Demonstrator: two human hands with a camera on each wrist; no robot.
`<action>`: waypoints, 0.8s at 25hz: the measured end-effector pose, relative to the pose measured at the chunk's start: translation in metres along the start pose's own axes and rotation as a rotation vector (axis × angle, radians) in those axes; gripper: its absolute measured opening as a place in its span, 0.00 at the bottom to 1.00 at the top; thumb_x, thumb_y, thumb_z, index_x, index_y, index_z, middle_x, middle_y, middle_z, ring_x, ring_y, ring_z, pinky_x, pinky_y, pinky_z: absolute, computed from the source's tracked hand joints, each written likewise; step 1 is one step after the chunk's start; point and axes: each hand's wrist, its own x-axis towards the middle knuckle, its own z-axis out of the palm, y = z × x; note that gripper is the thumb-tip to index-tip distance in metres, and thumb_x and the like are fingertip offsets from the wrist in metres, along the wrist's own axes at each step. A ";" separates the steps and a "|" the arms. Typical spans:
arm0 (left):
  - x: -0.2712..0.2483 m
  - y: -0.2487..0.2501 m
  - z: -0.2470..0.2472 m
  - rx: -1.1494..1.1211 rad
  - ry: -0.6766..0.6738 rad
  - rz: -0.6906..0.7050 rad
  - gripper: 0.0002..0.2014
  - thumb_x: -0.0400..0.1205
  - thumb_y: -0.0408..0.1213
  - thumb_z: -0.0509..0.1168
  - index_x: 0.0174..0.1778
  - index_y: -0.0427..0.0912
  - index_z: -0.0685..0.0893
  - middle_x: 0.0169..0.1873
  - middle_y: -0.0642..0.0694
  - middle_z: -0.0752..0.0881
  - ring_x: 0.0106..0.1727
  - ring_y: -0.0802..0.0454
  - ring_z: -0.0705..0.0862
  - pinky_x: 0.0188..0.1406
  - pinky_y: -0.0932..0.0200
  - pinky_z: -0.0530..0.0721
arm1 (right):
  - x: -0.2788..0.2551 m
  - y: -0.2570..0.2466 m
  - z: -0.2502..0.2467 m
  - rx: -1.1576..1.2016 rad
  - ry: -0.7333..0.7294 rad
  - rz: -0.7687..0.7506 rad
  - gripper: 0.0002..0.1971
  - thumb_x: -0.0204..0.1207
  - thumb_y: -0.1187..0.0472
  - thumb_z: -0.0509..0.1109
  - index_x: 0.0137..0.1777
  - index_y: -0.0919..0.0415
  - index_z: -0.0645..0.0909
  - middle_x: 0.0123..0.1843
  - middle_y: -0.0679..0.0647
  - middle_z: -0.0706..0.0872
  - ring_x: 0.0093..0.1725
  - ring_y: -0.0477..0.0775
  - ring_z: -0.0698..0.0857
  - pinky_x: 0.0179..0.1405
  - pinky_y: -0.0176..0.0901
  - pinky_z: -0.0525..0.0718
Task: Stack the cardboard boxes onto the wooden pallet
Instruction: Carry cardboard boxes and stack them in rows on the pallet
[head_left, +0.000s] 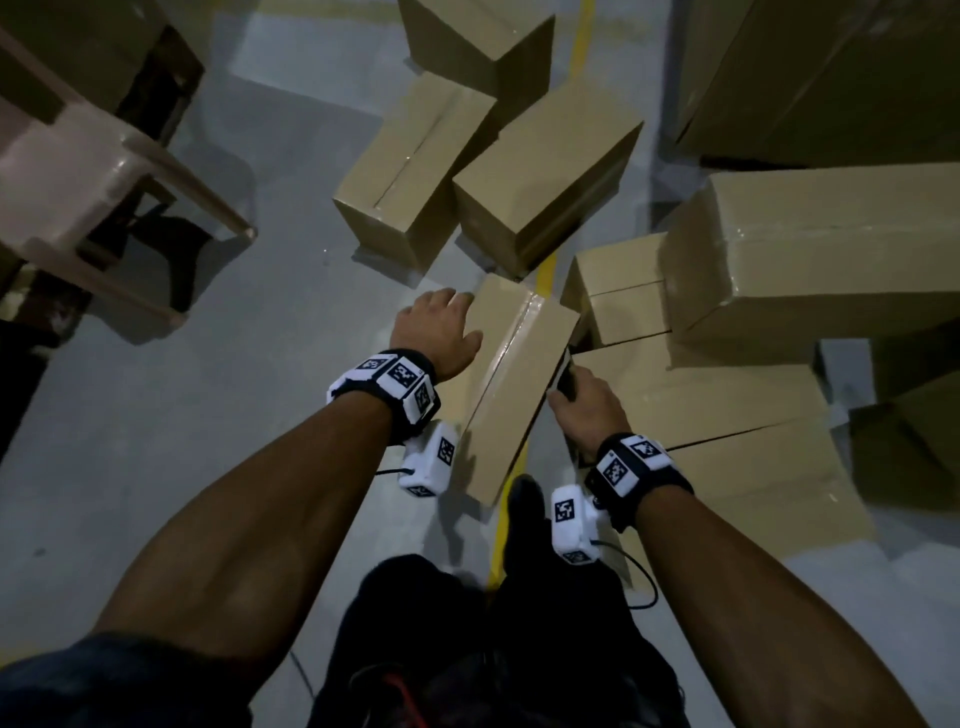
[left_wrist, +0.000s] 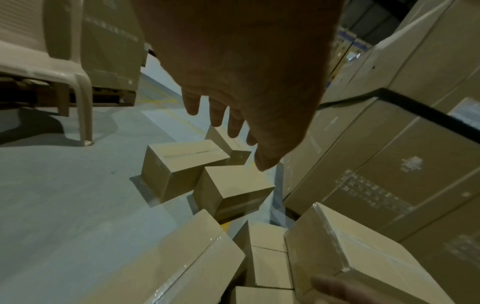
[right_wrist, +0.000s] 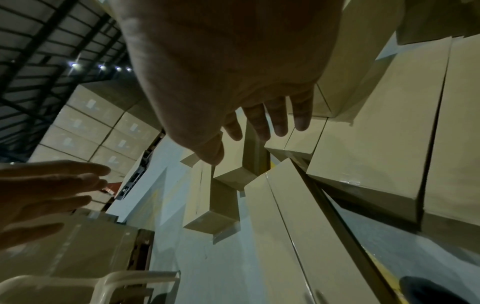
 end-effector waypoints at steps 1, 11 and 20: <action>0.015 -0.003 0.003 -0.017 -0.015 0.015 0.29 0.86 0.51 0.58 0.82 0.45 0.66 0.81 0.41 0.69 0.79 0.39 0.68 0.75 0.41 0.71 | 0.010 -0.003 0.000 0.024 0.021 0.029 0.30 0.82 0.45 0.65 0.81 0.56 0.68 0.77 0.63 0.76 0.74 0.69 0.76 0.72 0.58 0.76; 0.153 -0.077 0.112 -0.172 -0.218 0.153 0.30 0.86 0.49 0.60 0.83 0.43 0.64 0.82 0.38 0.66 0.79 0.35 0.68 0.74 0.39 0.71 | 0.103 -0.004 0.089 0.195 0.181 0.316 0.28 0.84 0.48 0.65 0.83 0.51 0.67 0.79 0.59 0.76 0.74 0.64 0.77 0.73 0.51 0.75; 0.229 -0.141 0.290 -0.428 -0.375 0.038 0.33 0.82 0.49 0.65 0.83 0.48 0.65 0.80 0.39 0.66 0.76 0.37 0.72 0.75 0.43 0.72 | 0.182 0.059 0.231 0.427 0.251 0.497 0.43 0.78 0.47 0.75 0.88 0.54 0.57 0.87 0.55 0.63 0.84 0.57 0.64 0.82 0.49 0.64</action>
